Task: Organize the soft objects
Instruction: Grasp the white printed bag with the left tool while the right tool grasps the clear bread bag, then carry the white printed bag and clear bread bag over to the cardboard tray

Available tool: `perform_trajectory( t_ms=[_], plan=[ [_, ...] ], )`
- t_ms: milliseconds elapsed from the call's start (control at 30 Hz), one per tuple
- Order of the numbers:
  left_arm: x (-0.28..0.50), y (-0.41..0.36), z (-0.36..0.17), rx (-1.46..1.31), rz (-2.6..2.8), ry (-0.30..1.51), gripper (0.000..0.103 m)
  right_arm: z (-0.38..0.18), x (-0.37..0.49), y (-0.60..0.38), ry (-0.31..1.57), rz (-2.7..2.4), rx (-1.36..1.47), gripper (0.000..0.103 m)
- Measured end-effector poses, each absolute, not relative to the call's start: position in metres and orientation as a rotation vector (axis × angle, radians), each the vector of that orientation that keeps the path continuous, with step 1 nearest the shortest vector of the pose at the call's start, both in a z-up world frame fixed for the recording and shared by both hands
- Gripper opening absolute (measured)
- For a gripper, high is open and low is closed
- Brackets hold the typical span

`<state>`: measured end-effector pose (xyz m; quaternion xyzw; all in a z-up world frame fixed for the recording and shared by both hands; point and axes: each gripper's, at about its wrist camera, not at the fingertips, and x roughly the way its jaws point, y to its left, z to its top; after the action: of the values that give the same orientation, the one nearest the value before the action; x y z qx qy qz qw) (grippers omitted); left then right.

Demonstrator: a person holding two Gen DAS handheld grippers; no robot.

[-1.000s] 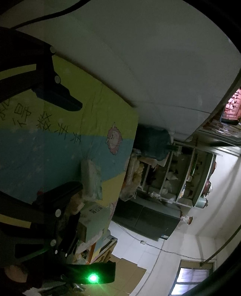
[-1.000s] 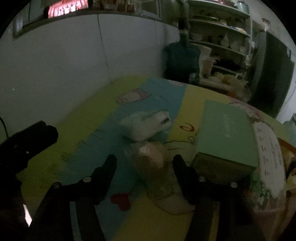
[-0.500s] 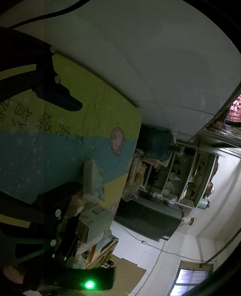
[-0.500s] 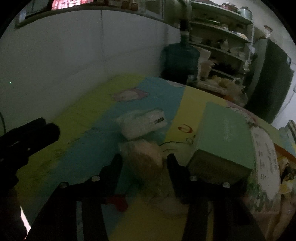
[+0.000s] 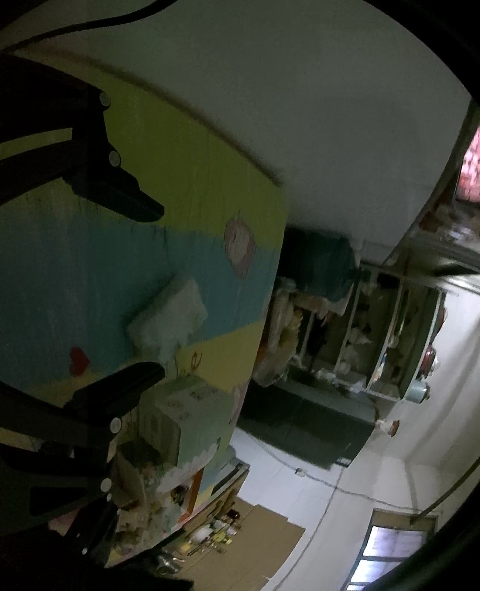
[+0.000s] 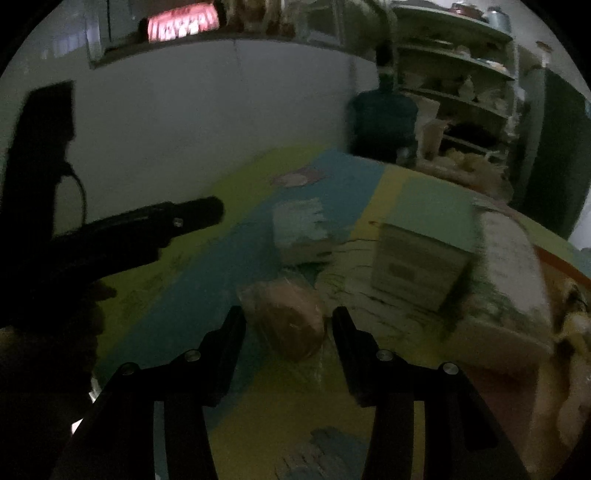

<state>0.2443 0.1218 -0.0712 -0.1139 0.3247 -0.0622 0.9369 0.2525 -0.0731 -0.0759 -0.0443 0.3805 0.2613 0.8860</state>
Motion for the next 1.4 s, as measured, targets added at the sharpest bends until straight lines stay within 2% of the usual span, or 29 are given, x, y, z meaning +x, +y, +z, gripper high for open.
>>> perform_trajectory(
  t_ms=[300, 467, 967, 1067, 1100, 1200, 1400],
  plan=[
    [0.304, 0.08, -0.087, -0.281, -0.054, 0.758, 0.078, -0.063, 0.239, -0.127, 0.74, 0.506, -0.015, 0.05],
    [0.326, 0.073, -0.106, -0.315, 0.101, 0.822, 0.072, -0.062, 0.237, -0.156, 0.725, 0.503, 0.037, 0.05],
    [0.337, 0.052, -0.117, -0.246, 0.21, 0.865, 0.07, -0.066, 0.237, -0.179, 0.726, 0.557, 0.077, 0.05],
    [0.338, 0.051, -0.116, -0.243, 0.189, 0.861, 0.061, -0.069, 0.241, -0.178, 0.733, 0.556, 0.086, 0.05],
    [0.338, 0.051, -0.115, -0.246, 0.17, 0.856, 0.053, -0.07, 0.242, -0.178, 0.736, 0.556, 0.088, 0.05],
    [0.335, 0.053, -0.115, -0.268, 0.14, 0.842, 0.045, -0.071, 0.246, -0.176, 0.742, 0.554, 0.084, 0.05],
    [0.329, 0.057, -0.111, -0.29, 0.117, 0.8, 0.04, -0.071, 0.248, -0.177, 0.742, 0.55, 0.089, 0.05]
  ],
)
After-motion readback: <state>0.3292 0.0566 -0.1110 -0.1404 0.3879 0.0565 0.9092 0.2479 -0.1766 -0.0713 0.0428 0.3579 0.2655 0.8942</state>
